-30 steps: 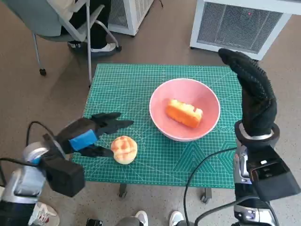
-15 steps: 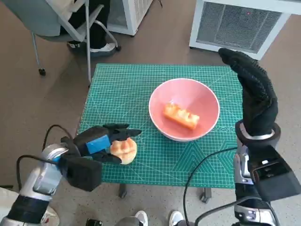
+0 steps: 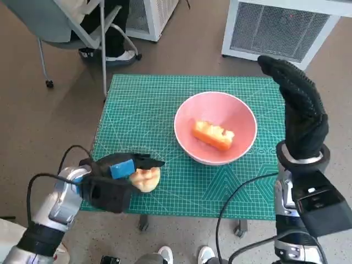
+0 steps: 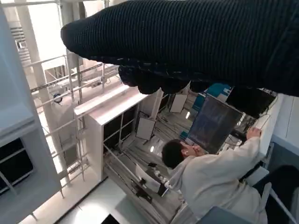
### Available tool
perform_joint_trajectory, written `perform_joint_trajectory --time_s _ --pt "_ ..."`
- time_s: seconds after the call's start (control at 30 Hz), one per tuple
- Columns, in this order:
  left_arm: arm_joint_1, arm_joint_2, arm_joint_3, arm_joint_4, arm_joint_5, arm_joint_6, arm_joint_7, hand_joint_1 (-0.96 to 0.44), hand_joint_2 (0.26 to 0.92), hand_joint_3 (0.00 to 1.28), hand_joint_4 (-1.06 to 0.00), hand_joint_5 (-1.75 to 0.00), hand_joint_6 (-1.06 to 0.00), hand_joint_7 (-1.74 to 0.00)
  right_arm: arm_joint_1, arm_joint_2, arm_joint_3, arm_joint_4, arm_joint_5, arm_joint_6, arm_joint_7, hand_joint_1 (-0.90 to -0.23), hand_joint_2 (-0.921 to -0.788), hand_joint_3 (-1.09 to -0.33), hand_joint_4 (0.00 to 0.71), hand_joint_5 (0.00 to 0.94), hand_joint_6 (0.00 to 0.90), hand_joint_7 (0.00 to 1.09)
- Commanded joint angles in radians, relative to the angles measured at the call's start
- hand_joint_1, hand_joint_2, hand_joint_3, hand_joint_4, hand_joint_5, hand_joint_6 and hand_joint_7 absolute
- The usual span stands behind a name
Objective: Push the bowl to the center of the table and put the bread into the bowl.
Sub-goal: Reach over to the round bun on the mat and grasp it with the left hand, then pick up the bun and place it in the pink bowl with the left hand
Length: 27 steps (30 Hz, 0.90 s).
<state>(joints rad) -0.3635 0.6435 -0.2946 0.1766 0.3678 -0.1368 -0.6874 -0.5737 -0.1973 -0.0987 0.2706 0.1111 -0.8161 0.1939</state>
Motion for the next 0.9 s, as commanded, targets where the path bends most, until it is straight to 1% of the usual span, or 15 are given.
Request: perform_joint_trajectory --time_s 0.03,0.07,0.1,0.2,0.27,0.4,0.53,0.7,0.9 --pt "0.021 0.001 0.008 0.004 0.014 -0.014 0.038 0.03 0.921 0.20 -0.59 -0.99 -0.48 -0.96 0.022 -0.004 0.002 -0.005 -0.003 0.012 0.008 -0.542 -0.921 -0.746 0.289 0.001 0.018 0.70" --pt "0.023 0.002 0.014 0.003 0.011 -0.024 0.051 0.02 0.921 0.21 -0.58 -1.14 -0.46 -1.08 0.022 -0.003 0.002 -0.004 -0.002 0.012 0.008 -0.541 -0.921 -0.746 0.289 0.001 0.018 0.70" --pt "0.024 0.003 0.018 0.003 0.009 -0.030 0.059 0.02 0.921 0.21 -0.58 -1.23 -0.45 -1.14 0.022 -0.002 0.003 -0.004 -0.001 0.012 0.007 -0.541 -0.921 -0.746 0.289 0.001 0.018 0.70" --pt "0.025 0.008 0.037 -0.017 -0.003 -0.035 0.073 0.01 0.921 0.20 -0.57 -1.34 -0.46 -1.20 0.020 0.001 0.004 0.002 0.000 0.008 0.008 -0.539 -0.921 -0.746 0.289 0.001 0.018 0.70" --pt "0.024 0.012 0.051 -0.035 -0.008 -0.034 0.075 0.01 0.921 0.20 -0.57 -1.37 -0.47 -1.20 0.019 0.003 0.005 0.004 -0.001 0.005 0.007 -0.539 -0.921 -0.746 0.289 0.001 0.018 0.70" --pt "0.015 0.021 0.083 -0.079 -0.021 -0.029 0.071 0.00 0.921 0.19 -0.56 -1.38 -0.50 -1.21 0.020 0.006 0.007 0.003 -0.004 0.003 0.006 -0.542 -0.921 -0.746 0.289 0.001 0.019 0.70" --pt "0.001 0.030 0.126 -0.139 -0.043 -0.023 0.068 0.00 0.921 0.17 -0.56 -1.36 -0.53 -1.21 0.020 0.007 0.008 0.002 -0.006 0.002 0.005 -0.552 -0.921 -0.744 0.289 0.000 0.018 0.70" --pt "-0.042 0.029 0.184 -0.213 -0.084 -0.014 0.073 0.00 0.921 0.13 -0.60 -1.30 -0.58 -1.17 0.017 0.008 0.008 0.006 -0.007 -0.002 0.005 -0.568 -0.921 -0.740 0.289 0.000 0.017 0.70" --pt "-0.120 -0.005 0.230 -0.269 -0.110 -0.011 0.121 0.00 0.919 0.08 -0.66 -1.23 -0.64 -1.12 0.012 0.008 0.008 0.015 -0.004 -0.006 0.006 -0.558 -0.921 -0.741 0.289 0.000 0.017 0.70"
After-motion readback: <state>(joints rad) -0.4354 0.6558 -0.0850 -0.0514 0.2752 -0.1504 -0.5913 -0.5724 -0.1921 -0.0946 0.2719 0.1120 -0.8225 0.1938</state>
